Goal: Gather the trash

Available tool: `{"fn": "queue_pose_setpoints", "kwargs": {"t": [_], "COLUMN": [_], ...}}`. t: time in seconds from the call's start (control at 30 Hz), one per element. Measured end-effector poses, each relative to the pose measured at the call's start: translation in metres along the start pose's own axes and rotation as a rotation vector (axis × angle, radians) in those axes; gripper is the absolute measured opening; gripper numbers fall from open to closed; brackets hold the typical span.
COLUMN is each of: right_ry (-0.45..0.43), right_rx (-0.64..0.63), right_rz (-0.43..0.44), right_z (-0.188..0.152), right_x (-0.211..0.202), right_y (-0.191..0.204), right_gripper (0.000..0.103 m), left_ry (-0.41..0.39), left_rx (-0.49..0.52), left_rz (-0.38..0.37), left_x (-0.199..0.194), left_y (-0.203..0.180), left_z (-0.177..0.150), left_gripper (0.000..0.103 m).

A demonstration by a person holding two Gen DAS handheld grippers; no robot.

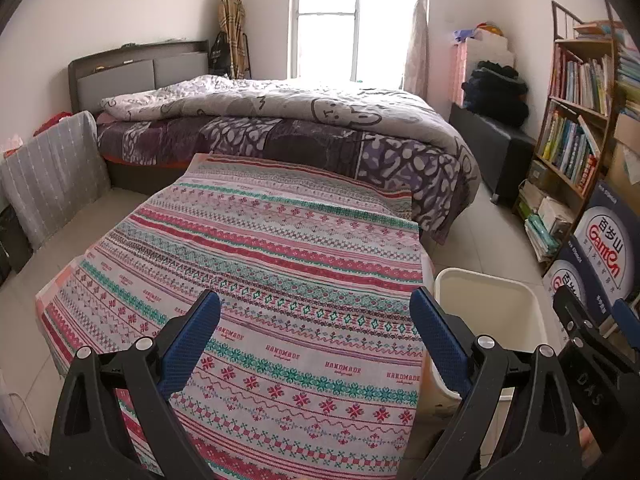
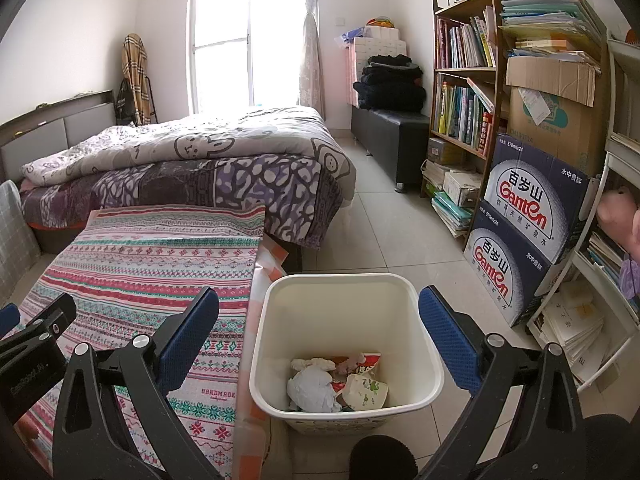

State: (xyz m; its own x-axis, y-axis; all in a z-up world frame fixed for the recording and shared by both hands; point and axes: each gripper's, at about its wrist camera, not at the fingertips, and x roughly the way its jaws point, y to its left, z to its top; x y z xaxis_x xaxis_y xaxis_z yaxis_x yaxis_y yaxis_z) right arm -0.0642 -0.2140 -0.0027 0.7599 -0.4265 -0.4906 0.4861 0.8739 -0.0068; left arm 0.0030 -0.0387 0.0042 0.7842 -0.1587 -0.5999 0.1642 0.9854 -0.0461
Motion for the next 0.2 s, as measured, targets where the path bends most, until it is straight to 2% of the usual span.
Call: {"fn": "queue_pose_setpoints", "kwargs": {"t": [0.2], "right_ry": [0.001], "right_rx": [0.001], "right_rz": [0.0], "right_z": [-0.0009], "right_x": [0.0], "right_y": [-0.0014], "right_gripper": [0.096], "left_ry": [0.015], "left_rx": [-0.013], "left_rz": [0.008], "left_x": [0.0024], "left_y": [0.0008], "left_z": [-0.0001], "left_gripper": [0.094]}}
